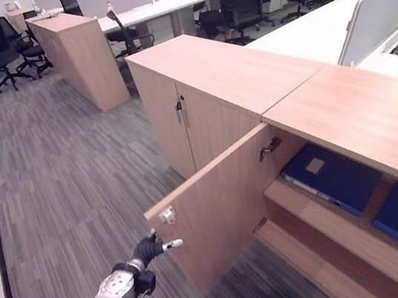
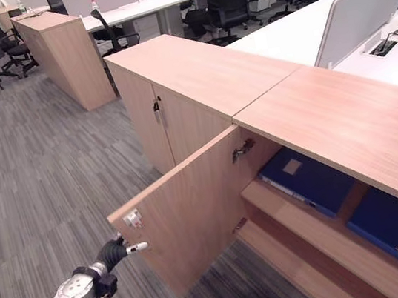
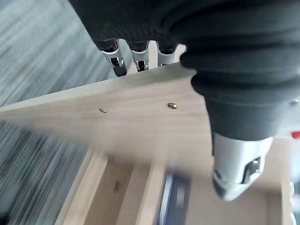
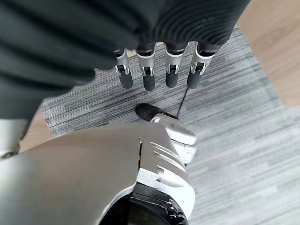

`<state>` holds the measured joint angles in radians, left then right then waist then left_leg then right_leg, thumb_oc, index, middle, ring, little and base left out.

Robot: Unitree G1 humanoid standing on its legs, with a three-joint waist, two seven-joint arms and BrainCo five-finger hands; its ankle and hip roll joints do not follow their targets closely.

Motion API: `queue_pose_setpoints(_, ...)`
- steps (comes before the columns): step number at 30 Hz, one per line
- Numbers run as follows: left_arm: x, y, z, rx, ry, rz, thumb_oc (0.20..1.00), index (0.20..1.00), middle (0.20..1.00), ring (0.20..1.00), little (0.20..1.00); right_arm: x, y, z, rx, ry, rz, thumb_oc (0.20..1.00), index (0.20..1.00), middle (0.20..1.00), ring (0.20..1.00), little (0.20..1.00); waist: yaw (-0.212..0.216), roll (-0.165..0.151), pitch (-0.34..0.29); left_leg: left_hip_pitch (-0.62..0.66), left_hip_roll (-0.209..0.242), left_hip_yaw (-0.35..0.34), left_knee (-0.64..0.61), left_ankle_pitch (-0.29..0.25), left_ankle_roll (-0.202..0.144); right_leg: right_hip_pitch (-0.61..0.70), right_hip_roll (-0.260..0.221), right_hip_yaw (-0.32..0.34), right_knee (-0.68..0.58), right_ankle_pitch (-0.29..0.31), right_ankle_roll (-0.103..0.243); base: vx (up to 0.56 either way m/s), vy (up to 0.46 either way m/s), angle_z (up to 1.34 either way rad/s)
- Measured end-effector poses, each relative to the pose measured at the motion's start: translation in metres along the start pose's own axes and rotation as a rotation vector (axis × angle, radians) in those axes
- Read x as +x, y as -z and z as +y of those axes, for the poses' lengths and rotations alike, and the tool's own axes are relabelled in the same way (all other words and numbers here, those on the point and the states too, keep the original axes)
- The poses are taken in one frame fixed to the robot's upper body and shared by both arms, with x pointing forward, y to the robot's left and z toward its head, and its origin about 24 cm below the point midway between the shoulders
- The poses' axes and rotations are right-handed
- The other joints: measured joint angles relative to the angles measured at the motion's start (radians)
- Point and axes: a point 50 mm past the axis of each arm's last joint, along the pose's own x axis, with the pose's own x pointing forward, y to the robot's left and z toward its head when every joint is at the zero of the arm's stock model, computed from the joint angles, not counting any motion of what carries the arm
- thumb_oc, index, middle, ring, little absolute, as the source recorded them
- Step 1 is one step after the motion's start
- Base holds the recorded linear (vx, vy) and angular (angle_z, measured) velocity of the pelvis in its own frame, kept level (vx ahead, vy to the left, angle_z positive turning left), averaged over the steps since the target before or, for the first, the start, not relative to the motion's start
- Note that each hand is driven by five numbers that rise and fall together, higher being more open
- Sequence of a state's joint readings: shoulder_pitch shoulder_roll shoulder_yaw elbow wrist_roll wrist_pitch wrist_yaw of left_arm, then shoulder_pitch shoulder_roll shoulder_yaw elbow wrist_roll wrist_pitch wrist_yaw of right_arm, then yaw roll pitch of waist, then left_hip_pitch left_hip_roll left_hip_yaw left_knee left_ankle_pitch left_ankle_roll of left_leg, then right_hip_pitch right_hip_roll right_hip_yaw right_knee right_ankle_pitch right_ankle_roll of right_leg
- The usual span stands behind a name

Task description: Put the empty folder in the office cabinet

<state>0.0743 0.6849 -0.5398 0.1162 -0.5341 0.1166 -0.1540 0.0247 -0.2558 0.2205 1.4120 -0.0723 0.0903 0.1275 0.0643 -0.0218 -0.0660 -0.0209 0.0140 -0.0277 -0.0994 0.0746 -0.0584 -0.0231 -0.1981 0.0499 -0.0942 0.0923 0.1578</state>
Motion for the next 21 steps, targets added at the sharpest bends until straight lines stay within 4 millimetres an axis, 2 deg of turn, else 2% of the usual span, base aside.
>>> queue_pose_setpoints(3, 0.003, -0.002, -0.031, 0.035, 0.18, -0.017, 1.0, 1.0, 1.0, 1.0, 1.0, 0.0, 0.001, 0.0, -0.021, -0.003, 0.005, 1.0, 1.0, 1.0, 1.0, 1.0, -0.006, -0.011, 0.001, -0.002, -0.001, 0.02, 0.0, 0.0, 0.0, -0.013, 0.0, 0.02, 0.0, 0.001, 0.002, -0.02, 0.041, -0.2)
queue_pose_setpoints(6, 0.007, -0.003, -0.049, 0.014, 0.26, -0.036, 1.0, 1.0, 1.0, 1.0, 1.0, 0.0, 0.001, 0.0, -0.029, -0.003, 0.007, 1.0, 1.0, 1.0, 1.0, 1.0, -0.012, -0.022, -0.002, -0.007, -0.001, 0.022, 0.0, 0.0, 0.0, -0.026, 0.0, 0.025, 0.0, 0.001, 0.002, -0.04, 0.051, -0.14)
queue_pose_setpoints(9, 0.013, -0.008, -0.066, -0.006, 0.324, -0.071, 1.0, 1.0, 1.0, 1.0, 1.0, 0.0, 0.0, 0.0, -0.03, 0.001, 0.009, 1.0, 1.0, 1.0, 1.0, 1.0, -0.035, -0.043, -0.003, -0.01, -0.007, 0.033, 0.0, -0.002, 0.003, -0.05, 0.001, 0.054, 0.0, 0.001, 0.002, -0.06, 0.076, -0.34)
queue_pose_setpoints(10, 0.015, -0.012, -0.069, -0.013, 0.331, -0.09, 1.0, 1.0, 1.0, 1.0, 1.0, 0.0, -0.002, -0.001, -0.03, 0.003, 0.006, 1.0, 1.0, 1.0, 1.0, 1.0, -0.041, -0.047, -0.003, -0.009, -0.007, 0.046, 0.0, -0.003, 0.005, -0.057, 0.0, 0.063, 0.0, 0.001, 0.002, -0.07, 0.086, -0.47)
queue_pose_setpoints(13, 0.021, -0.041, -0.071, 0.025, 0.35, -0.209, 1.0, 1.0, 1.0, 1.0, 1.0, 0.0, -0.002, 0.0, -0.032, 0.003, 0.008, 1.0, 1.0, 1.0, 1.0, 1.0, -0.07, -0.062, -0.005, -0.008, -0.008, 0.079, -0.001, -0.006, 0.01, -0.078, -0.002, 0.08, 0.0, 0.002, 0.003, -0.07, 0.095, -0.42)
queue_pose_setpoints(14, 0.025, -0.06, -0.068, 0.063, 0.354, -0.273, 1.0, 1.0, 1.0, 1.0, 1.0, 0.0, -0.001, 0.001, -0.034, 0.002, 0.012, 1.0, 1.0, 1.0, 1.0, 1.0, -0.089, -0.065, -0.003, -0.002, -0.01, 0.097, -0.001, -0.01, 0.015, -0.081, -0.006, 0.081, 0.001, 0.023, 0.019, -0.08, 0.117, -0.39)
queue_pose_setpoints(15, 0.026, -0.065, -0.066, 0.069, 0.349, -0.291, 1.0, 1.0, 1.0, 1.0, 1.0, 0.0, 0.0, 0.003, -0.033, 0.002, 0.016, 1.0, 1.0, 1.0, 1.0, 1.0, -0.097, -0.078, -0.003, 0.005, -0.017, 0.108, 0.0, -0.013, 0.02, -0.087, -0.006, 0.103, 0.009, 0.054, 0.018, -0.09, 0.123, -0.43)
queue_pose_setpoints(18, 0.027, -0.069, -0.066, 0.055, 0.342, -0.315, 1.0, 1.0, 1.0, 1.0, 1.0, 0.0, -0.005, -0.001, -0.034, 0.02, 0.004, 1.0, 1.0, 1.0, 1.0, 1.0, -0.1, -0.066, 0.015, 0.006, -0.017, 0.118, -0.001, -0.019, 0.027, -0.1, -0.001, 0.126, 0.014, 0.055, 0.024, -0.08, 0.086, -0.28)
queue_pose_setpoints(19, 0.027, -0.069, -0.066, 0.054, 0.341, -0.315, 1.0, 1.0, 1.0, 1.0, 1.0, 0.0, -0.003, -0.001, -0.031, 0.019, 0.009, 1.0, 1.0, 1.0, 1.0, 1.0, -0.111, -0.065, 0.024, 0.008, -0.018, 0.127, 0.0, -0.019, 0.027, -0.102, 0.0, 0.131, 0.018, 0.069, 0.015, -0.09, 0.094, -0.19)
queue_pose_setpoints(21, 0.027, -0.069, -0.064, 0.054, 0.335, -0.317, 1.0, 1.0, 1.0, 1.0, 1.0, 0.0, -0.007, 0.0, -0.02, 0.019, -0.002, 1.0, 1.0, 1.0, 1.0, 1.0, -0.114, -0.07, 0.047, 0.007, -0.019, 0.162, 0.0, -0.024, 0.03, -0.134, 0.007, 0.163, 0.036, 0.079, 0.029, -0.1, 0.09, -0.5)
